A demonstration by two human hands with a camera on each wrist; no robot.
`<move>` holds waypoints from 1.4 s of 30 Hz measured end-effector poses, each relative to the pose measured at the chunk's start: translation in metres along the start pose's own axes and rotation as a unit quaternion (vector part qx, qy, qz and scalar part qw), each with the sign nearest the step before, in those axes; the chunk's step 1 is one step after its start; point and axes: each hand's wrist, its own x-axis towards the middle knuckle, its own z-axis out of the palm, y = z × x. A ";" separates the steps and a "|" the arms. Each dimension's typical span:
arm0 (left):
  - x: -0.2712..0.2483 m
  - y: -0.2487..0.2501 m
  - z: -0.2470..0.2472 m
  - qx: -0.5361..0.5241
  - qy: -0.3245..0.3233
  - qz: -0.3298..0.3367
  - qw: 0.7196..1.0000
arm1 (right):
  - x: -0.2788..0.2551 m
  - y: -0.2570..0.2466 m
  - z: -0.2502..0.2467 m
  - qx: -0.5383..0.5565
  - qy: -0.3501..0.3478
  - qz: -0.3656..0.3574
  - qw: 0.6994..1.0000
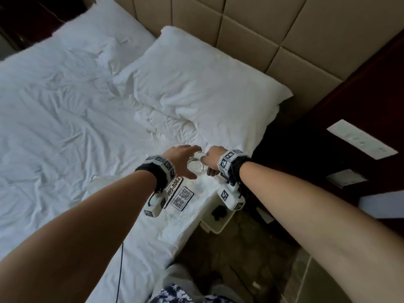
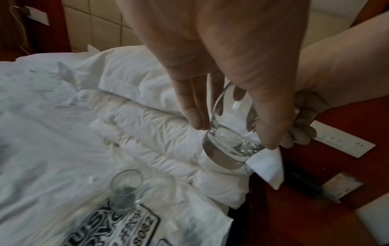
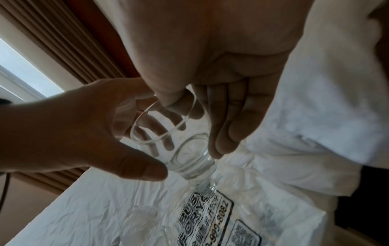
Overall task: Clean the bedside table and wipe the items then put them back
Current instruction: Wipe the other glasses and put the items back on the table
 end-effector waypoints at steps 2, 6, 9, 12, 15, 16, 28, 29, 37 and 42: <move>0.001 0.031 0.000 0.011 0.020 0.007 1.000 | -0.026 0.023 -0.015 0.009 0.019 -0.004 1.000; 0.004 0.101 -0.002 0.012 0.045 0.026 0.999 | -0.079 0.083 -0.039 0.050 0.071 -0.027 0.996; 0.009 0.158 0.000 0.007 0.063 0.051 0.997 | -0.109 0.135 -0.049 0.178 0.107 -0.032 0.978; 0.016 0.214 0.006 -0.004 0.077 0.079 0.994 | -0.140 0.186 -0.059 0.371 0.099 -0.022 0.923; 0.025 0.271 0.011 0.002 0.065 0.111 0.992 | -0.180 0.231 -0.073 0.430 0.075 -0.042 0.899; 0.028 0.290 0.013 0.004 0.058 0.121 0.991 | -0.192 0.247 -0.077 0.419 0.073 -0.058 0.903; 0.128 0.447 0.073 0.077 -0.031 0.199 0.976 | -0.235 0.407 -0.110 0.185 0.231 0.021 0.955; 0.140 0.456 0.080 0.082 -0.043 0.203 0.975 | -0.230 0.421 -0.112 0.188 0.232 0.030 0.954; 0.251 0.512 0.119 0.114 -0.135 0.233 0.956 | -0.171 0.514 -0.146 0.214 0.220 0.116 0.945; 0.301 0.524 0.139 0.098 -0.156 0.252 0.950 | -0.138 0.551 -0.161 0.224 0.214 0.145 0.940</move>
